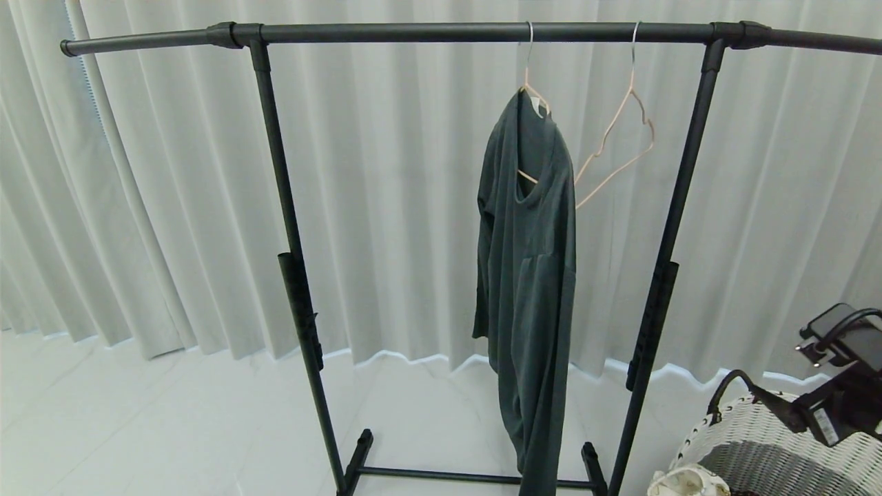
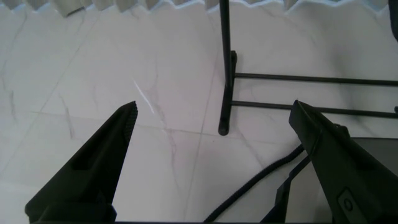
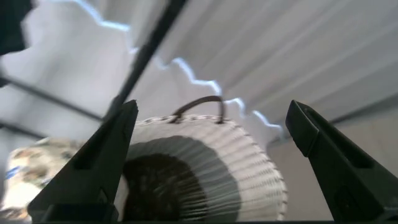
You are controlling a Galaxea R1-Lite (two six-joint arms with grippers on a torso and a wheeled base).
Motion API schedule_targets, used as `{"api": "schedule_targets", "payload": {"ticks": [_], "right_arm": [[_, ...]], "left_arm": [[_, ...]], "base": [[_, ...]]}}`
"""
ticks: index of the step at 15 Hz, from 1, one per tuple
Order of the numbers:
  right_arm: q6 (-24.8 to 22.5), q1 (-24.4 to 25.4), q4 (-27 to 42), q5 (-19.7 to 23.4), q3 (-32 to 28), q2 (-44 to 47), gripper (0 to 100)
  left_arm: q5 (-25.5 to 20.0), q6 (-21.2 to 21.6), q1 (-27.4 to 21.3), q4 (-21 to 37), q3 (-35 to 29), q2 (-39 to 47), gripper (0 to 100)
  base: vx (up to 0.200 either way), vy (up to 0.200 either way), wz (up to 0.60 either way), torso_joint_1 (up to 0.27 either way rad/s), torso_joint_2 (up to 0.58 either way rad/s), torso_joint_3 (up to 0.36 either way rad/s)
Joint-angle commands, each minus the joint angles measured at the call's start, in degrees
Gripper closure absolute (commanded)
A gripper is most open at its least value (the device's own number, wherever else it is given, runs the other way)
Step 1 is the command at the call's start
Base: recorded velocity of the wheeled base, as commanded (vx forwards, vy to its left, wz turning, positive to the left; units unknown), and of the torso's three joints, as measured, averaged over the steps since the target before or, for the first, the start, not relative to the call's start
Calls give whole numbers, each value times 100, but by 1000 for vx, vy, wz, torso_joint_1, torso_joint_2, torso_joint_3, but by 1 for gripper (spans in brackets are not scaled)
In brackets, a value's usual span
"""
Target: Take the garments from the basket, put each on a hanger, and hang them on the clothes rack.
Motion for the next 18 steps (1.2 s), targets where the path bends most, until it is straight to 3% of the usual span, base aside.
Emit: {"api": "schedule_targets", "payload": {"ticks": [1, 7, 10, 13, 18], "right_arm": [[32, 428, 0, 18, -88, 1035, 0], [876, 1289, 158, 18, -167, 2318, 0], [894, 1289, 676, -211, -184, 2503, 0], [1228, 1263, 712, -650, -307, 2837, 0], [1298, 1166, 764, -1160, -536, 3320, 0]], "left_arm": [[4, -1, 0, -2, 1, -1, 0], [4, -97, 0, -2, 1, -45, 0], [4, -106, -9, -2, 10, -10, 0], [4, -106, -9, -2, 10, -10, 0], [4, -106, -9, -2, 10, 16, 0]], "base": [[0, 0, 0, 0, 0, 0], [0, 0, 0, 0, 0, 0], [0, 0, 0, 0, 0, 0], [0, 0, 0, 0, 0, 0], [0, 0, 0, 0, 0, 0]]}}
